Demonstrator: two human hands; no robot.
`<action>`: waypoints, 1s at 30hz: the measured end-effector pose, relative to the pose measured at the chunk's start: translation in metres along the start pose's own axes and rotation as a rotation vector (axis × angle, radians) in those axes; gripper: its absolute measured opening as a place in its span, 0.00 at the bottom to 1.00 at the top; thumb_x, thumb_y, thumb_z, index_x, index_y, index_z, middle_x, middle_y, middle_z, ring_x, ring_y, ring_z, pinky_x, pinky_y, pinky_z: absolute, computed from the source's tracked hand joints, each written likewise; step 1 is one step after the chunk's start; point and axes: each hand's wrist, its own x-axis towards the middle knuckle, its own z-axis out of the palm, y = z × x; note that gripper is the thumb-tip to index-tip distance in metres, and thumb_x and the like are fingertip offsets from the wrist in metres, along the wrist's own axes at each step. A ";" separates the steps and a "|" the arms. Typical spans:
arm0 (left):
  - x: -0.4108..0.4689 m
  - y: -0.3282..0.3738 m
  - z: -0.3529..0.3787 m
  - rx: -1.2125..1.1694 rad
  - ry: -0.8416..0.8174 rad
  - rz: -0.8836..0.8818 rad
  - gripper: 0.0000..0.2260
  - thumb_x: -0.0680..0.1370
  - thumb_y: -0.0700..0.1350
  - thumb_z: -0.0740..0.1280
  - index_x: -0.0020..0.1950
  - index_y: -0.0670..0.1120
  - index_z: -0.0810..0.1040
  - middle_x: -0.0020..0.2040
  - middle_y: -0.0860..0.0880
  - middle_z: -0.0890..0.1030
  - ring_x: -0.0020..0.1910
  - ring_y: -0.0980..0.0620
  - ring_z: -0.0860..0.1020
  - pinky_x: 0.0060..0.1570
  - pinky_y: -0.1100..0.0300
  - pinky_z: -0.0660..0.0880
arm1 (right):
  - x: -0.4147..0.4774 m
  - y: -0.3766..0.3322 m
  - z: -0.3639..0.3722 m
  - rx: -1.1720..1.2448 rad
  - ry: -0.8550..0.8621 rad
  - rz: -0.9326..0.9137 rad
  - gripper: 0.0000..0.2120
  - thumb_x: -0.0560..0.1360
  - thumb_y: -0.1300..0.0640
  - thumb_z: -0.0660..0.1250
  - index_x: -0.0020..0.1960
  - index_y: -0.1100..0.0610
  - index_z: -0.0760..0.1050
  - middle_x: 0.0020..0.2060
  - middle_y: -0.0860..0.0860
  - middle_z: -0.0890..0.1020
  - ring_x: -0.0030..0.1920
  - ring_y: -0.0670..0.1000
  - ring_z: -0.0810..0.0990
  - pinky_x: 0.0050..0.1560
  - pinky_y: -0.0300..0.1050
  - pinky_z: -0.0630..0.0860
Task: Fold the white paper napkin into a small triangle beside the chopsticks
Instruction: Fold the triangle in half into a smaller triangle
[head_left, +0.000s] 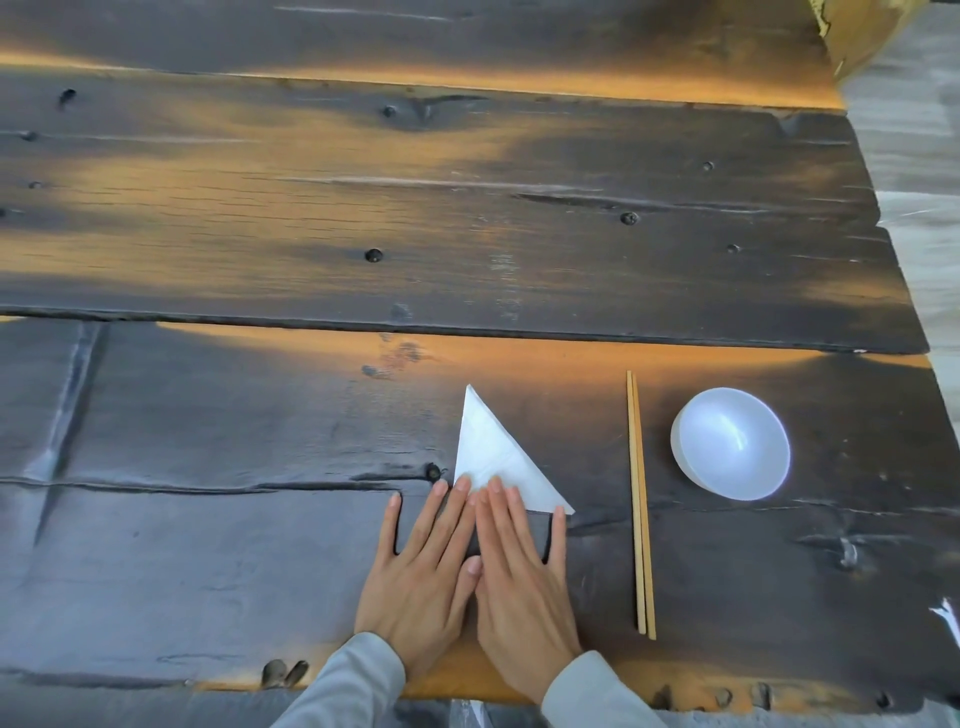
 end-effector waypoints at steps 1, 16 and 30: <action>0.000 0.000 0.000 0.001 -0.001 0.000 0.26 0.85 0.53 0.44 0.81 0.46 0.58 0.82 0.48 0.57 0.81 0.48 0.54 0.74 0.35 0.55 | 0.000 -0.001 0.001 0.000 -0.005 0.006 0.30 0.79 0.55 0.56 0.81 0.58 0.60 0.81 0.53 0.60 0.81 0.55 0.58 0.73 0.70 0.50; -0.001 0.001 -0.002 -0.001 0.024 0.001 0.27 0.84 0.56 0.49 0.80 0.44 0.59 0.82 0.47 0.58 0.80 0.48 0.56 0.74 0.35 0.56 | -0.014 0.032 0.005 -0.019 -0.064 0.254 0.43 0.78 0.28 0.55 0.83 0.55 0.54 0.83 0.51 0.56 0.83 0.49 0.47 0.80 0.64 0.39; 0.082 -0.037 -0.033 0.126 -0.002 0.201 0.28 0.84 0.55 0.51 0.81 0.43 0.57 0.82 0.47 0.56 0.81 0.45 0.55 0.73 0.31 0.56 | -0.014 0.030 -0.002 -0.011 -0.033 0.229 0.40 0.81 0.31 0.50 0.82 0.58 0.54 0.83 0.52 0.56 0.82 0.51 0.52 0.78 0.66 0.44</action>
